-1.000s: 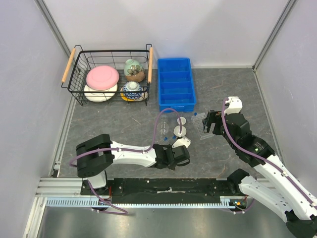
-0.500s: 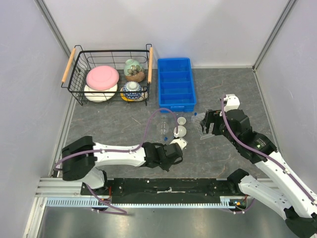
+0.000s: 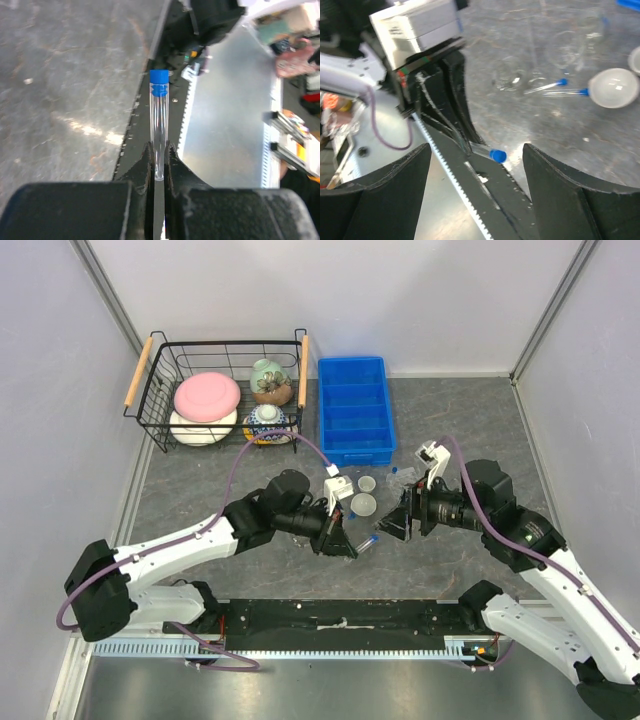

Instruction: Organize the chemistry lab equipment

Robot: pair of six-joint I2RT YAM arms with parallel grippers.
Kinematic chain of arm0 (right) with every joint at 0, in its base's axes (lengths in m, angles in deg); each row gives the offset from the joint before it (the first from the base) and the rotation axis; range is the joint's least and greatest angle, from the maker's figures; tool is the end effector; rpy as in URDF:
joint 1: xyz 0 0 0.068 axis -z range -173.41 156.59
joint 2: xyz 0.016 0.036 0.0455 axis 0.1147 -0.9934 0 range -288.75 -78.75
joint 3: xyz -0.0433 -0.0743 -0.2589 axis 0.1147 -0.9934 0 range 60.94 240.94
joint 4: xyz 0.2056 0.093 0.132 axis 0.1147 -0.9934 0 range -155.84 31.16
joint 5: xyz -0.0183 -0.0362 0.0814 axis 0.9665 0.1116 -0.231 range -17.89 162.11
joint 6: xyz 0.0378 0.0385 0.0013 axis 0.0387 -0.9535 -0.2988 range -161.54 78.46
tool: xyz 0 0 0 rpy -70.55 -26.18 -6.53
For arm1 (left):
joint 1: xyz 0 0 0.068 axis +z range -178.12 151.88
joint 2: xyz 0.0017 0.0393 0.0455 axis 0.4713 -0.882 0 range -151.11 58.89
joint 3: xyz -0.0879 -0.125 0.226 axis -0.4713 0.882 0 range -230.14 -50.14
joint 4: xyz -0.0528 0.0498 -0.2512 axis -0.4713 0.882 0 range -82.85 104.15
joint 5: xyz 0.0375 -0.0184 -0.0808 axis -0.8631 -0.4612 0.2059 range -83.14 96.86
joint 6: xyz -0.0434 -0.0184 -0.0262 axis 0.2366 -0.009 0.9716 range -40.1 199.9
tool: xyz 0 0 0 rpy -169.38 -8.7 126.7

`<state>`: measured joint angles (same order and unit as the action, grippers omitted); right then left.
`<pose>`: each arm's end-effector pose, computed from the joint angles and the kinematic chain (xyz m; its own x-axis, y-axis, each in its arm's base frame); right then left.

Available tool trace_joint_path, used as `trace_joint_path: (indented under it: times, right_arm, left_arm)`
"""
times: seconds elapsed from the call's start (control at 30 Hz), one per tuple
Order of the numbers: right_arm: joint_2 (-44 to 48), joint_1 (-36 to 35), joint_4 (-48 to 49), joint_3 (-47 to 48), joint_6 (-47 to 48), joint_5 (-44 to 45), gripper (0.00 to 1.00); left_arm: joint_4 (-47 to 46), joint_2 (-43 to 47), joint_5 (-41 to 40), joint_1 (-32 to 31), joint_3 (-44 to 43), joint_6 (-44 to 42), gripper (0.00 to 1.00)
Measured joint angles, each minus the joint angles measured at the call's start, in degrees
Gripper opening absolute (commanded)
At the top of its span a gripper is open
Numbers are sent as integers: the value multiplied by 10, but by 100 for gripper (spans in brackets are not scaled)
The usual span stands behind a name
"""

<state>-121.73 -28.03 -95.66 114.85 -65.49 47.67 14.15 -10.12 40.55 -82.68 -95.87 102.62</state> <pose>0.1166 0.0984 0.3523 -0.6627 -0.0085 -0.7488 -0.6067 0.5922 0.5303 0.1368 -0.2263 0.2660 -0.6389 0.3434 -0.6884 0.7685 0.2438 -0.5916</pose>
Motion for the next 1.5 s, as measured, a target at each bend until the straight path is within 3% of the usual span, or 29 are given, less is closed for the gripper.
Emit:
trace_joint_path:
  times: [0.2,0.43,0.67,1.07,1.33,1.5]
  right_arm:
    - [13,0,58,-21,-42,-110,79]
    - [24,0,105,-60,-89,-161,75]
    - [29,-3,137,-67,-120,-178,69]
    - [36,-35,160,-87,-149,-177,51]
    - [35,-54,165,-89,-154,-156,30]
    - [29,-66,165,-89,-154,-139,6]
  left_arm:
    - [-106,0,152,25,34,31,2]
    - [-217,3,249,43,66,87,2]
    - [-271,16,278,55,71,120,2]
    - [-321,12,284,75,71,153,2]
    - [-342,2,300,76,71,165,2]
    - [-346,2,313,77,71,168,2]
